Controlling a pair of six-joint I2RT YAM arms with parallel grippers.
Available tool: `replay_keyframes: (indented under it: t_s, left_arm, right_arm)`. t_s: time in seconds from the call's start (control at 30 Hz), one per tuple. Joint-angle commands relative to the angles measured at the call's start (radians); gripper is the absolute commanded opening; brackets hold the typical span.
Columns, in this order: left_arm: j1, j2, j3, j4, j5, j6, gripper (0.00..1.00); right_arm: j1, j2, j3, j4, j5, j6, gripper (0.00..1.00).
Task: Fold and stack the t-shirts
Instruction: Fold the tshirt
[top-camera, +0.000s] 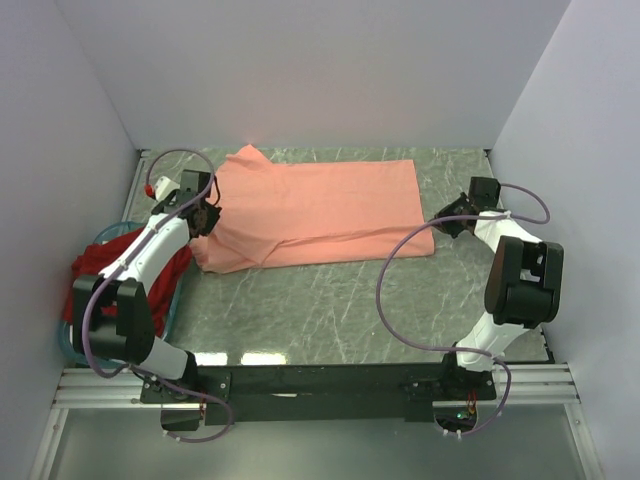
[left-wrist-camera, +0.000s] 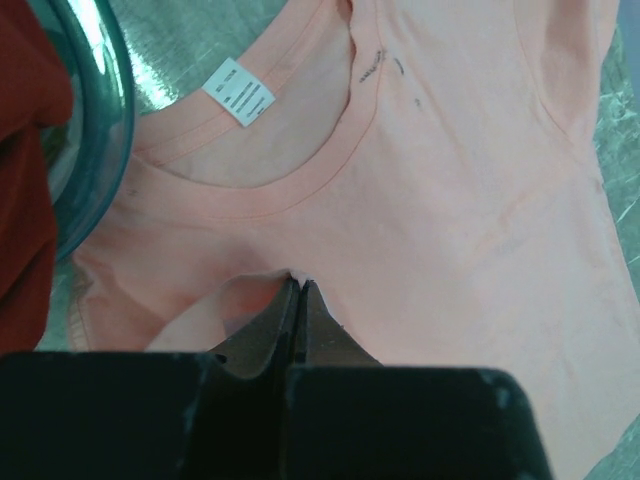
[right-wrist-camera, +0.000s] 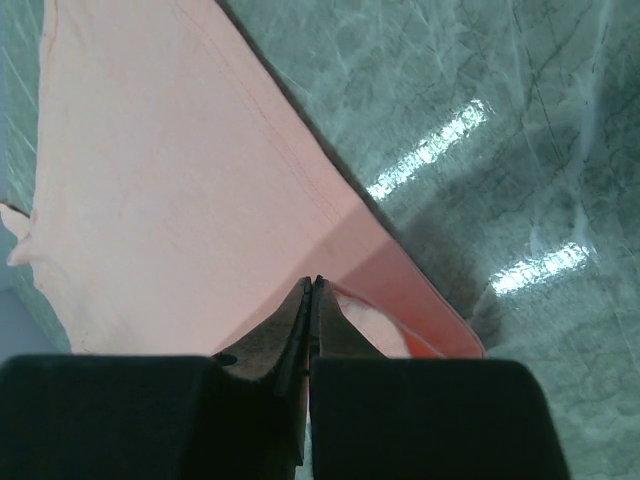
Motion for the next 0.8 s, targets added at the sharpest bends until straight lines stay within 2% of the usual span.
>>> replay_keyframes:
  t_s: [0.0,0.6,0.63,0.73,0.77]
  left_arm:
    - [0.008,0.02,0.062,0.014,0.006,0.024,0.01]
    - [0.019,0.126,0.138,0.025,0.037,0.054,0.01]
    - [0.024,0.131,0.14,0.032,0.04,0.058,0.01]
    - [0.04,0.143,0.152,0.046,0.063,0.081,0.06]
    - [0.043,0.143,0.152,0.077,0.078,0.093,0.08]
  right_arm:
    - [0.005,0.013,0.058,-0.002,0.008,0.002,0.0]
    - [0.011,0.077,0.124,-0.032,-0.013,-0.039,0.0]
    - [0.013,0.082,0.133,-0.038,-0.013,-0.044,0.03]
    - [0.014,0.083,0.138,-0.046,-0.015,-0.056,0.24]
    - [0.016,0.079,0.138,-0.048,-0.008,-0.059,0.4]
